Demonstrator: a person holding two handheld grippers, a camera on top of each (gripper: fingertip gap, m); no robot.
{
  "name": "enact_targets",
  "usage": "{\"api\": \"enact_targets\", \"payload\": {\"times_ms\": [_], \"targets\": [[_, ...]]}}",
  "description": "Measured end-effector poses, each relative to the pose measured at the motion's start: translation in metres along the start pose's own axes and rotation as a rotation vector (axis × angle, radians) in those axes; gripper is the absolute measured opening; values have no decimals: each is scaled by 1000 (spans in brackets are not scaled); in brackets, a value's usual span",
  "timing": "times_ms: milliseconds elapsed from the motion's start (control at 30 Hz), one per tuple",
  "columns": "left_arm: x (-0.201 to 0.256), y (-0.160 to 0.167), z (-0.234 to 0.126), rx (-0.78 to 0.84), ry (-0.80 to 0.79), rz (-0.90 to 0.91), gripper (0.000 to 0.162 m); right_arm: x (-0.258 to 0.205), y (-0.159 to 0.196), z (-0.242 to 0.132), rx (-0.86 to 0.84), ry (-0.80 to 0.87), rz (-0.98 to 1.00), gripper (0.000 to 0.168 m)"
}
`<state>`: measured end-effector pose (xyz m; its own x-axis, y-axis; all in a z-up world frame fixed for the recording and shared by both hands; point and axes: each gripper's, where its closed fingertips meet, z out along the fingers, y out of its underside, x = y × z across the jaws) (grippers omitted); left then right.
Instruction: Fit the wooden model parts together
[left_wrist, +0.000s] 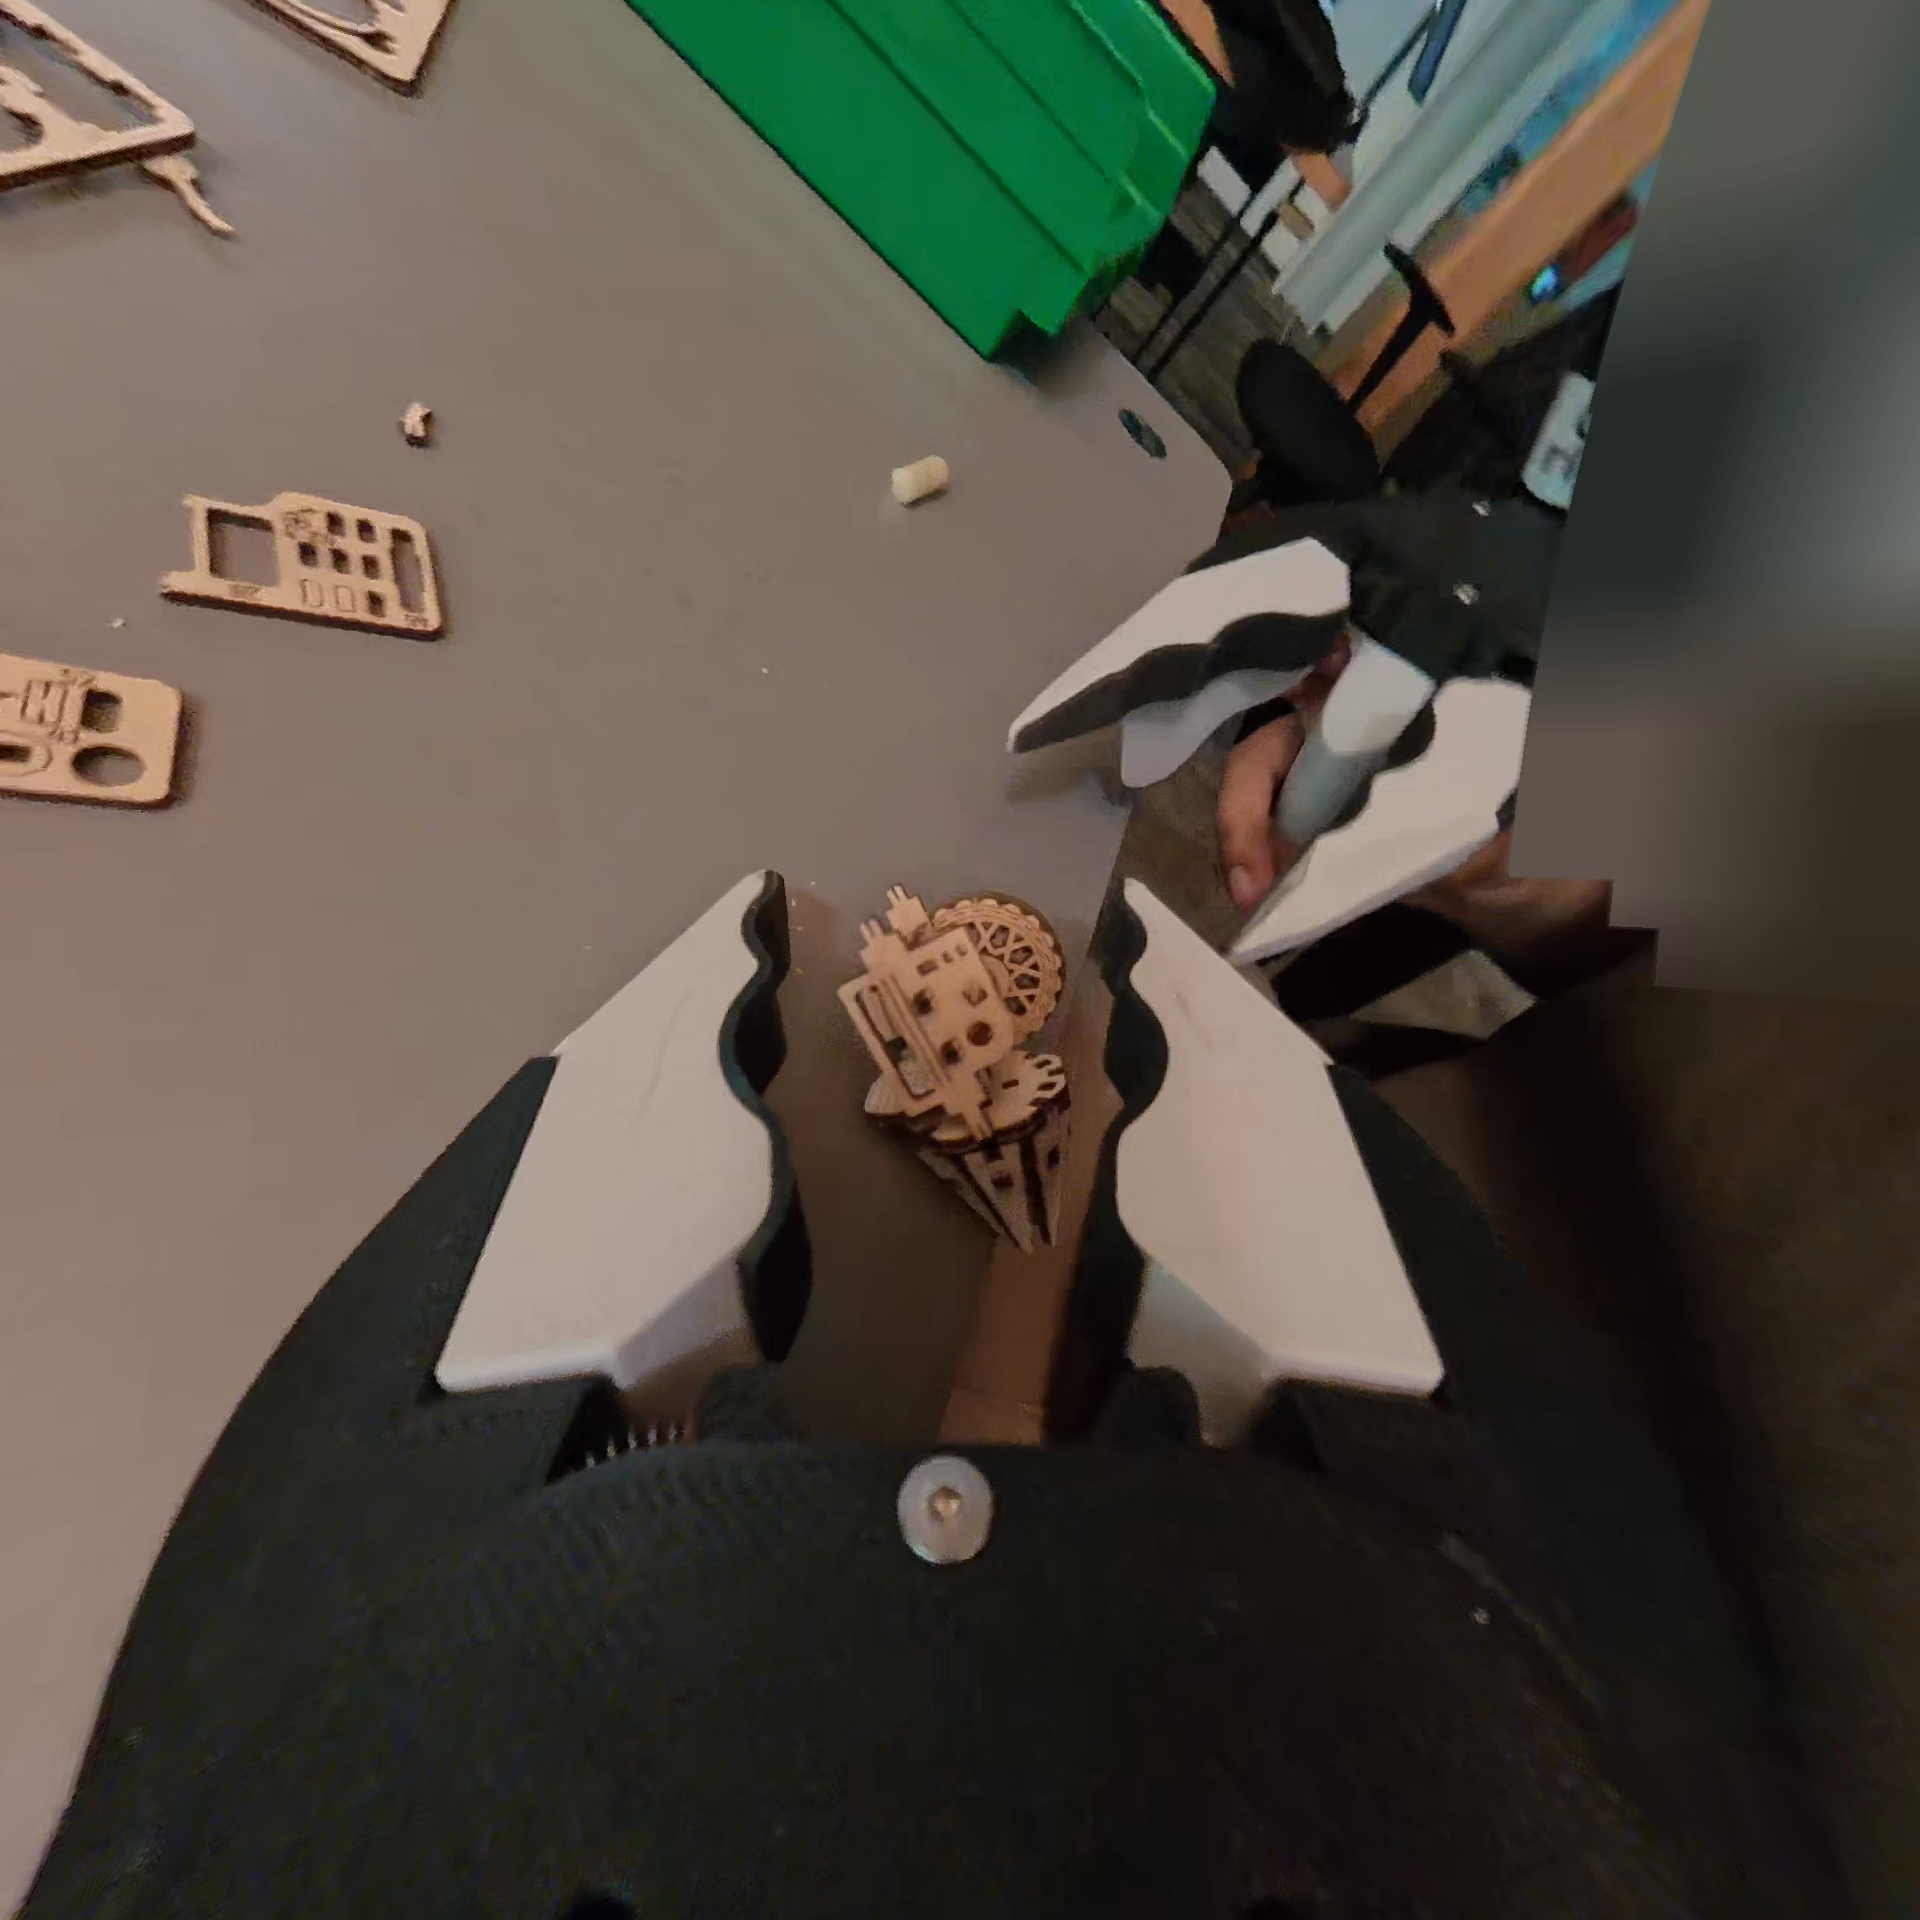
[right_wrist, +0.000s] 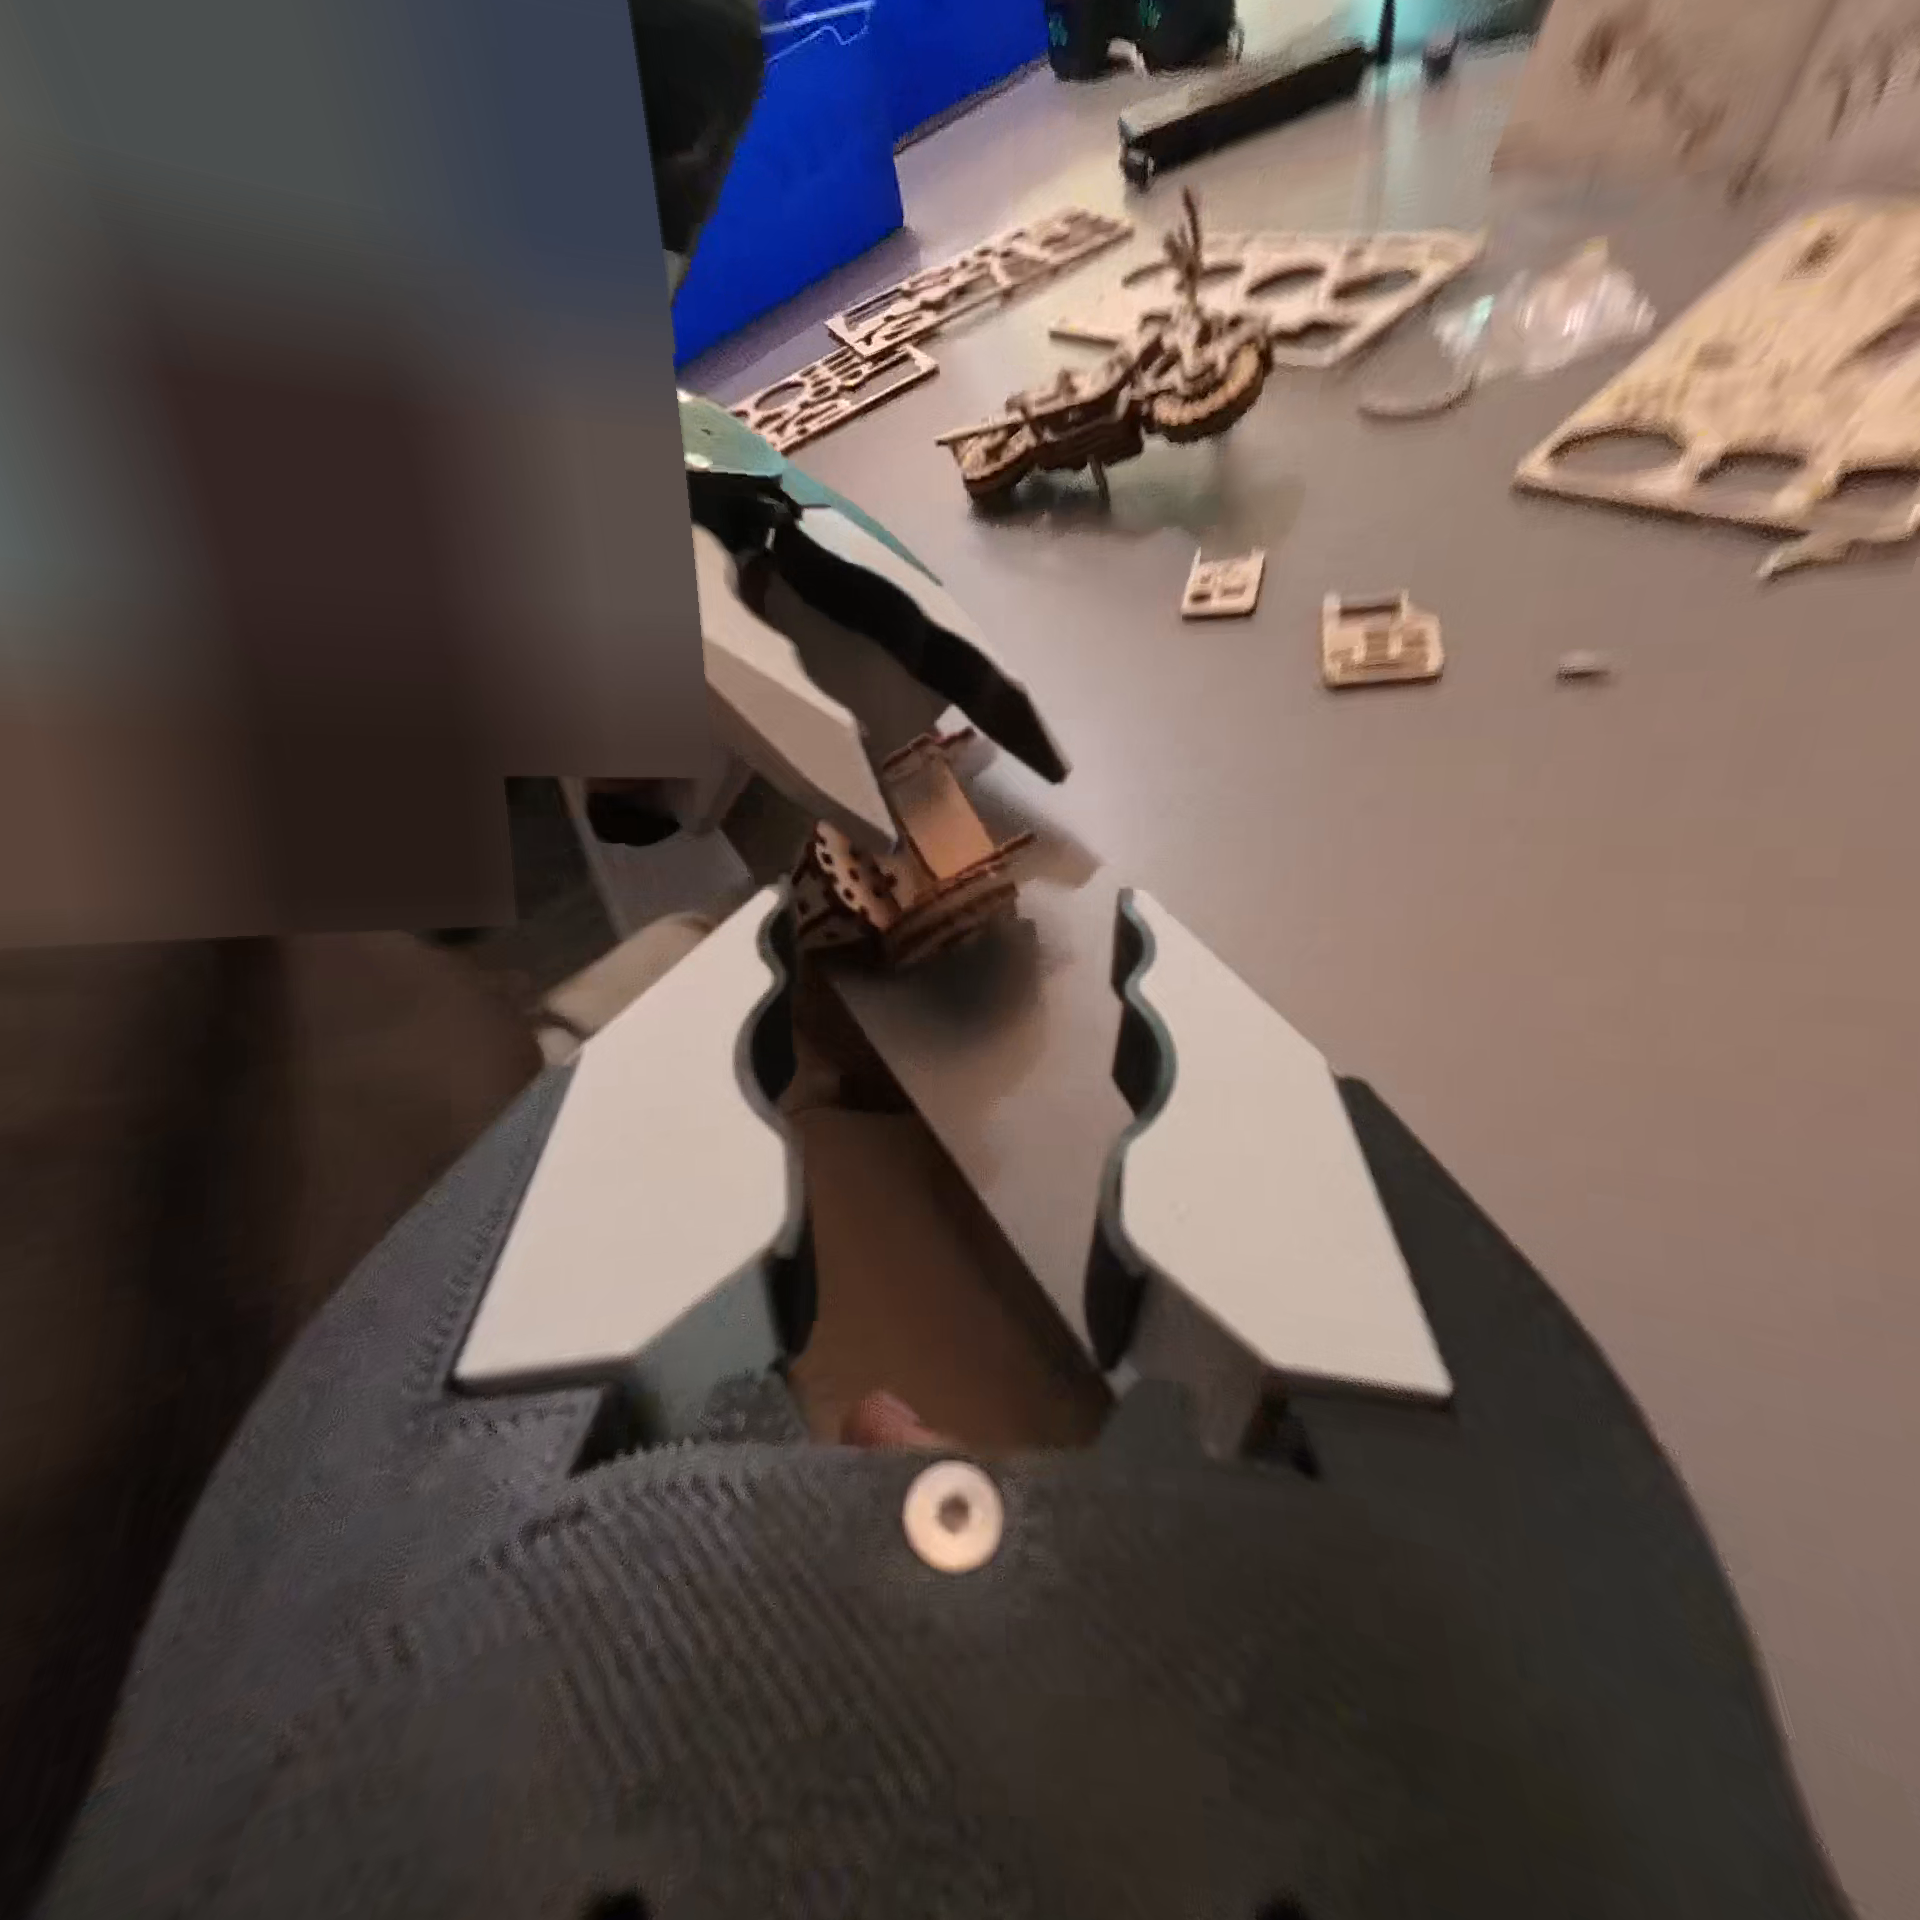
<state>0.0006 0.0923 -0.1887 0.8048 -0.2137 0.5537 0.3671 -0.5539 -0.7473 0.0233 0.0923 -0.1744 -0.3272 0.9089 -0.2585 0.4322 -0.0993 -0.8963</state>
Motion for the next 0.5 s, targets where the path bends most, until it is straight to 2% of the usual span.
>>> {"api": "enact_targets", "payload": {"times_ms": [167,267,367,500], "targets": [[-4,-23,-20,116,88,-159,60,-14,2,10,-53,4,-240,71],[-10,-30,-37,163,54,-141,58,-23,5,16,-91,-8,-334,76],[-13,-17,-44,146,-7,-90,55,-26,12,26,-152,32,-461,74],[-5,10,-37,53,7,-48,52,-23,22,38,-245,87,-569,69]]}}
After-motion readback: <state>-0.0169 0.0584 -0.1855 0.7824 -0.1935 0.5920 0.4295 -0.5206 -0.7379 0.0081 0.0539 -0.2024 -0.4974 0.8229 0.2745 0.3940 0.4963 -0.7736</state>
